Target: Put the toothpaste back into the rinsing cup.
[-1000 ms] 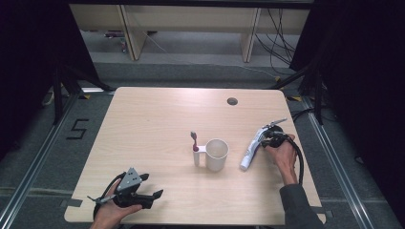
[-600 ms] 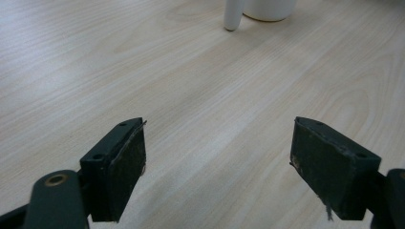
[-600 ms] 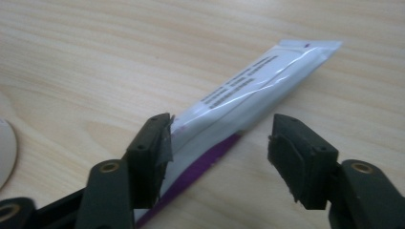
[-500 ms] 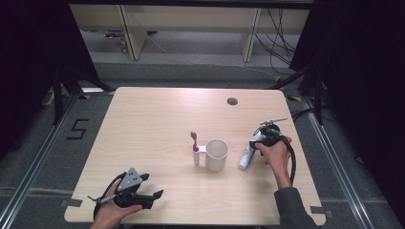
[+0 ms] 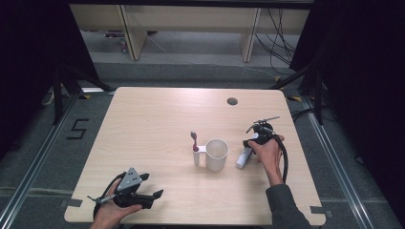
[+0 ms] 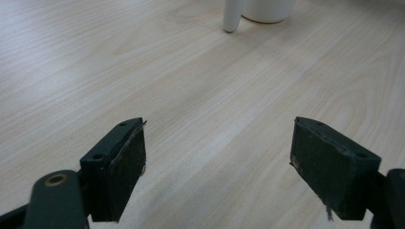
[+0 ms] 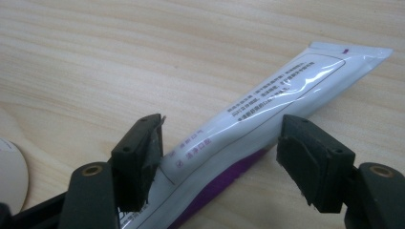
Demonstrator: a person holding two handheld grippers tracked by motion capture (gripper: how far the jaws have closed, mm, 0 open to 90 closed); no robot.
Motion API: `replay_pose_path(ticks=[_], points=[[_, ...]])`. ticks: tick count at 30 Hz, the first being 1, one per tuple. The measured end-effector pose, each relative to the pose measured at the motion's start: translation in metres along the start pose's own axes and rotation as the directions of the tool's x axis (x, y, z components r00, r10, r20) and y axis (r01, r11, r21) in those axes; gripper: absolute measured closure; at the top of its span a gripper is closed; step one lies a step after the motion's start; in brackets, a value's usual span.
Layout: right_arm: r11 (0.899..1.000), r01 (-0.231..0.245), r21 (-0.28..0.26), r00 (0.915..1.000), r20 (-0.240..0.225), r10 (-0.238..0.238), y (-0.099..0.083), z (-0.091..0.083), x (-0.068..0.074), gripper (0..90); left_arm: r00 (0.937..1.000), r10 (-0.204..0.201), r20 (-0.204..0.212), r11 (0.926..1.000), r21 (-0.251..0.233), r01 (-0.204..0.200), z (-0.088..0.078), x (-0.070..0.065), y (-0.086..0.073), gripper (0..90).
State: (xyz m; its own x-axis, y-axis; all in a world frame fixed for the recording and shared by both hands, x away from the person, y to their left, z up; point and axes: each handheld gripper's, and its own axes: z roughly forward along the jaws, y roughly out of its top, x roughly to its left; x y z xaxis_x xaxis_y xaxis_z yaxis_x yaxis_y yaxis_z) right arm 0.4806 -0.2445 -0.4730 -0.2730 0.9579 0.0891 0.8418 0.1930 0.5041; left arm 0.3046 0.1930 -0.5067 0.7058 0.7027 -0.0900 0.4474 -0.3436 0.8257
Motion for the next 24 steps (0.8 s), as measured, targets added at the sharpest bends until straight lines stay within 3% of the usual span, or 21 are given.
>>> replay_pose_path(ticks=[2,3,5,6,8,9,11,14,18,21,22,24], points=[[1.0,0.008,0.016,0.9999,0.009,-0.008,0.0007,-0.0007,0.0002,35.6,1.0,0.006,-0.001,1.0,0.004,-0.006,0.0,-0.0001,-0.0005,19.4],[0.998,-0.031,0.047,0.9995,0.001,0.031,0.0011,-0.001,0.0035,36.2,1.0,0.007,-0.001,1.0,0.007,-0.007,-0.0003,-0.0005,-0.0003,19.4],[0.998,0.014,0.053,0.9998,-0.013,-0.013,0.0022,-0.0015,-0.0007,39.8,1.0,0.01,-0.002,0.9999,0.007,-0.01,-0.0001,-0.0006,0.0004,19.4],[0.998,-0.014,0.056,0.9998,-0.01,0.015,0.002,-0.0011,0.0007,41.9,1.0,0.005,-0.002,1.0,0.001,-0.005,0.0002,-0.0013,0.0002,19.5],[0.997,0.03,0.077,0.9995,-0.006,-0.03,0.0032,-0.0007,-0.0034,47.0,1.0,0.007,-0.001,1.0,0.006,-0.007,-0.0002,-0.0013,-0.0002,19.4],[0.996,0.017,0.091,0.9998,-0.01,-0.016,0.0034,-0.0016,-0.0023,49.0,0.9999,0.01,-0.001,0.9999,0.009,-0.01,-0.0001,-0.0007,0.0,19.4],[0.994,0.044,0.099,0.9988,-0.025,-0.041,0.0038,-0.0012,-0.0052,51.5,1.0,0.008,-0.004,0.9999,0.009,-0.008,0.0006,-0.0007,0.0001,19.4],[0.988,0.052,0.142,0.9986,0.002,-0.053,0.0052,0.001,-0.0051,56.1,0.9999,0.009,0.005,1.0,0.002,-0.009,0.0009,-0.0014,-0.0003,19.5],[0.983,0.048,0.178,0.9984,0.022,-0.053,0.0047,0.002,-0.0021,57.5,1.0,0.009,0.0,0.9999,0.01,-0.009,0.0009,-0.001,-0.0004,19.4],[0.977,0.104,0.187,0.9938,0.018,-0.109,0.0051,0.004,-0.0058,58.3,1.0,0.008,0.002,1.0,0.005,-0.008,0.0017,-0.0007,-0.0002,19.4],[0.979,0.082,0.189,0.9959,0.02,-0.088,0.0043,0.0042,-0.0036,58.4,1.0,0.007,0.003,1.0,0.006,-0.007,0.0015,-0.001,-0.0004,19.4],[0.975,0.093,0.204,0.9948,0.021,-0.099,0.0054,0.004,-0.0022,58.7,0.9999,0.008,0.007,1.0,0.002,-0.008,0.0017,-0.0012,-0.0007,19.5]])
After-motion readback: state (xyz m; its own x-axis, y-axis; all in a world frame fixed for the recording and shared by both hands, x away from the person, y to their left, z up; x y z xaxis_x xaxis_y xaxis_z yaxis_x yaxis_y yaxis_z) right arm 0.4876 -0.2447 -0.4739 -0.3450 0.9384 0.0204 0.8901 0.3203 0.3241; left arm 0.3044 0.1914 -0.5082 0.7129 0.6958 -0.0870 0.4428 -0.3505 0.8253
